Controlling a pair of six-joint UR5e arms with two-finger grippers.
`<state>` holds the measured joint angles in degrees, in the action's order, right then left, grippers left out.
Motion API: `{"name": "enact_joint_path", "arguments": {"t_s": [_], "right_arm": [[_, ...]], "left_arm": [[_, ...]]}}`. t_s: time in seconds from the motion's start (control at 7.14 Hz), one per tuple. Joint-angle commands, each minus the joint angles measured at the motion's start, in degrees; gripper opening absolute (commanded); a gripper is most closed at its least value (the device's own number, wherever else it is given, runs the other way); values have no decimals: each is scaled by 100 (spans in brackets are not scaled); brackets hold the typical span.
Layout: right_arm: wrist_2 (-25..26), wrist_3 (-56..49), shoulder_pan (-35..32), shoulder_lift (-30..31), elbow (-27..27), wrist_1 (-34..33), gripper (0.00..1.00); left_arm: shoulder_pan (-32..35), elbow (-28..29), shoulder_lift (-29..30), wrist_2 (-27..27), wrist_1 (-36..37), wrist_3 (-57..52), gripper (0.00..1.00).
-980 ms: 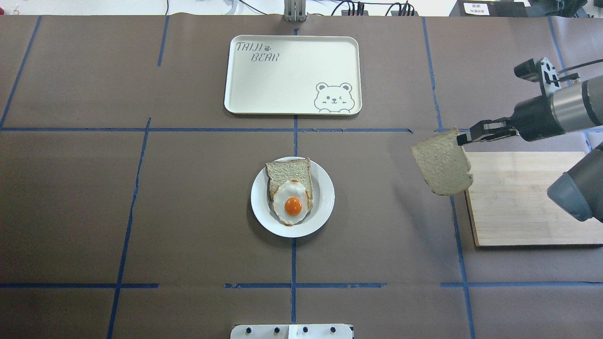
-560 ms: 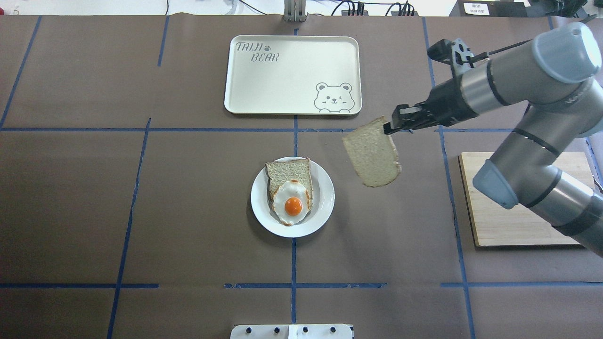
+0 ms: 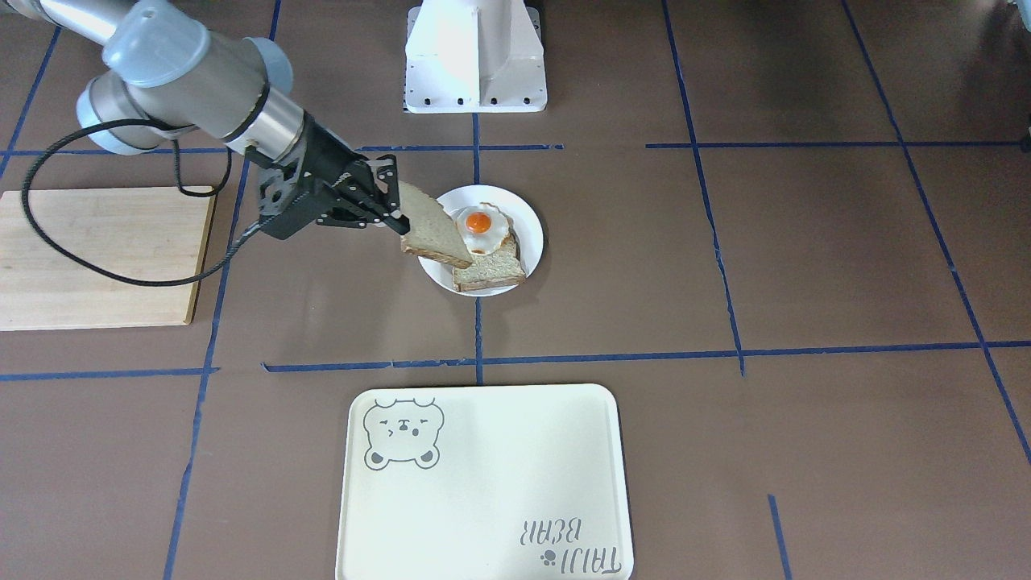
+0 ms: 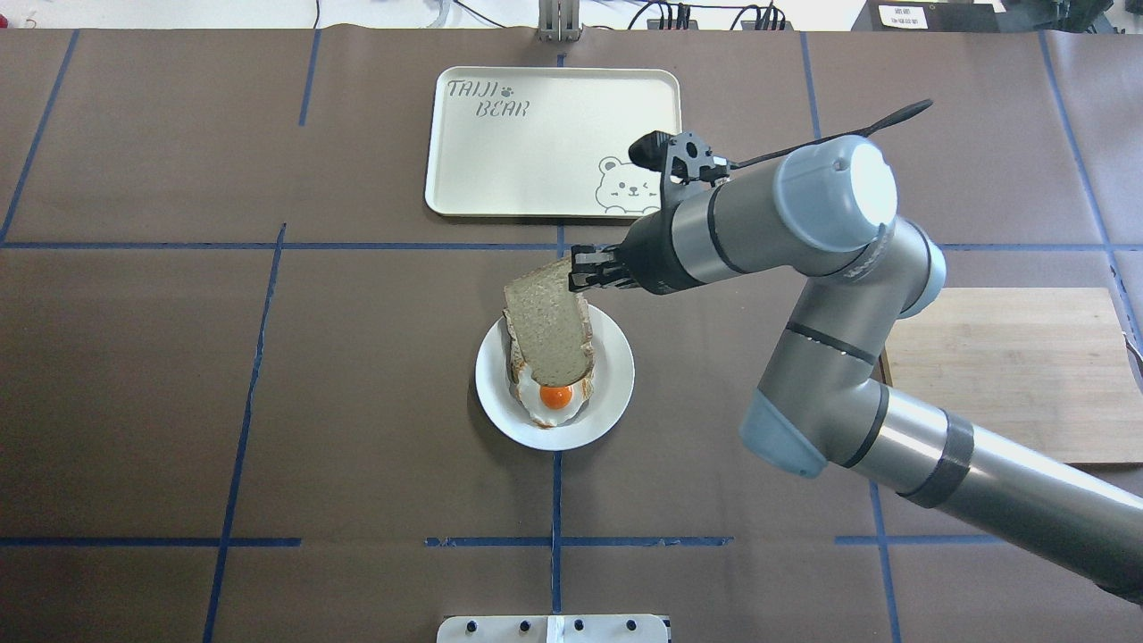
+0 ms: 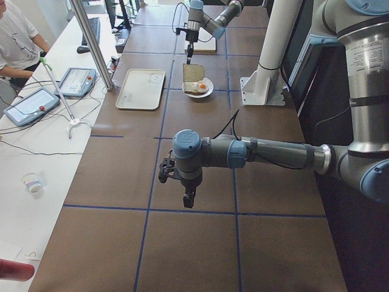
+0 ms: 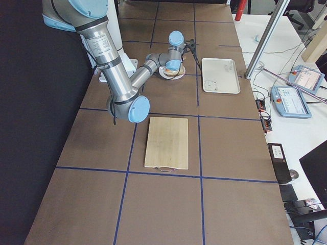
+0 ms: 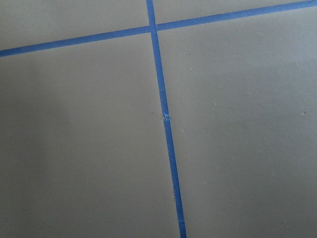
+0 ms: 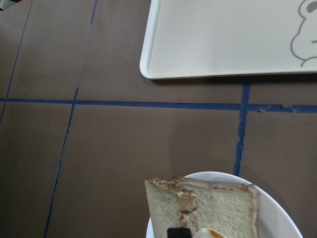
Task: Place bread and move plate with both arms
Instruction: 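Lower the bread onto the egg toast and open the right gripper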
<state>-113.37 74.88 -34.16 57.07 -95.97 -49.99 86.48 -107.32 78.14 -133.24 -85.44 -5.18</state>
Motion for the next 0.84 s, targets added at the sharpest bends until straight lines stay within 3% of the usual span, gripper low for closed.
{"name": "enact_joint_path", "arguments": {"t_s": [0.0,0.7], "right_arm": [[517,97,339,-108,236,6,0],[500,-104,357,224,360,24,0]], "left_arm": [[0,1,-1,0,1,0,100],[0,-8,8,0,-7,0,100]]}}
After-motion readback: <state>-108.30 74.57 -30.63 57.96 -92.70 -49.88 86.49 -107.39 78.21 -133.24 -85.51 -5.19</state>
